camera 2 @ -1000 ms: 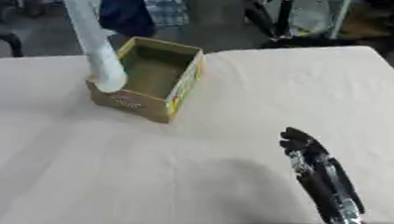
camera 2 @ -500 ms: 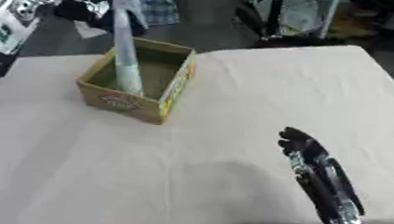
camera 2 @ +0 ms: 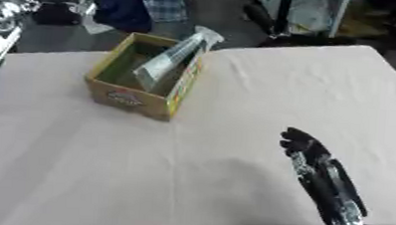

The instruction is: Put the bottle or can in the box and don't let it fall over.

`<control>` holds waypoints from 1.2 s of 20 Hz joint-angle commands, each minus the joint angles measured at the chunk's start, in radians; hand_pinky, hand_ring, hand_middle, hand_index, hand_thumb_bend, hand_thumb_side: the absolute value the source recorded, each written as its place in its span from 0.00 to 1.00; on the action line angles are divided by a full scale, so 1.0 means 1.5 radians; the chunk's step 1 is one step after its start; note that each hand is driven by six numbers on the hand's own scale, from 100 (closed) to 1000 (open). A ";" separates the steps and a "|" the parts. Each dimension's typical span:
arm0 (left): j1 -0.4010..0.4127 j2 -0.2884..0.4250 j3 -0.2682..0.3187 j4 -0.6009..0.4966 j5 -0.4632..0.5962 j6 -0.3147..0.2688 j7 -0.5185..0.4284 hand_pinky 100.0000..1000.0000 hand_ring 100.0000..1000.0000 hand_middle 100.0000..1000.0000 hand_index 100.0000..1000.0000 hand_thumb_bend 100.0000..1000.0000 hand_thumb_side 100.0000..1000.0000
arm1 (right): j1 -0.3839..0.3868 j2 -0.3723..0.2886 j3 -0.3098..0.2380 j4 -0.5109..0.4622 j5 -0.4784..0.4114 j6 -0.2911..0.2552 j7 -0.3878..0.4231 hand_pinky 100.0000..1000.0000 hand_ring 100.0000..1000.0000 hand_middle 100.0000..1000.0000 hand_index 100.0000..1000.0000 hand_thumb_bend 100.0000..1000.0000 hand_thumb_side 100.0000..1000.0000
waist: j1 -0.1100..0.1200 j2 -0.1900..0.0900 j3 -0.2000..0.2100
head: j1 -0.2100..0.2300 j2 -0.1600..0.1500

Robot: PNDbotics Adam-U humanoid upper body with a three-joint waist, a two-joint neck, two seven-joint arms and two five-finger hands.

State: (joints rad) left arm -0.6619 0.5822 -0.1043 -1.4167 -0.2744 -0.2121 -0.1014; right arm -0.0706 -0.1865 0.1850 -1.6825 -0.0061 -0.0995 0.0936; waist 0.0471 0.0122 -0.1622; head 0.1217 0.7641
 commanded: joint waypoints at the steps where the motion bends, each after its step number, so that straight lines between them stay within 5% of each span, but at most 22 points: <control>1: 0.071 -0.001 0.052 -0.156 0.137 0.039 0.017 0.93 0.98 1.00 0.85 0.00 0.57 | -0.009 0.000 -0.007 -0.014 -0.005 -0.001 -0.006 0.87 0.83 0.79 0.86 0.00 0.65 | -0.003 -0.002 0.007 | 0.001 0.004; 7: 0.276 -0.162 0.126 -0.291 0.197 0.095 0.021 0.95 0.97 1.00 0.80 0.00 0.70 | -0.004 -0.001 -0.014 -0.012 -0.012 0.000 -0.022 0.87 0.82 0.78 0.85 0.00 0.64 | -0.013 0.003 0.034 | -0.004 0.004; 11: 0.348 -0.252 0.132 -0.312 0.209 0.117 0.029 0.95 0.97 0.99 0.78 0.00 0.77 | 0.001 -0.001 -0.015 -0.011 -0.018 0.001 -0.032 0.87 0.82 0.78 0.85 0.00 0.63 | -0.019 -0.001 0.051 | -0.002 0.004; 24: 0.374 -0.281 0.102 -0.295 0.249 0.142 0.012 0.94 0.95 0.98 0.76 0.00 0.81 | 0.002 0.005 -0.010 -0.011 -0.019 0.000 -0.037 0.87 0.82 0.78 0.85 0.00 0.62 | -0.018 -0.019 0.055 | 0.014 0.004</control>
State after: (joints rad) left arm -0.0950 0.1541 0.0473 -1.8485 0.0909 0.0024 -0.0794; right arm -0.0603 -0.1789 0.1730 -1.6826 -0.0312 -0.0976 0.0418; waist 0.0199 -0.0048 -0.0794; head 0.1414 0.7644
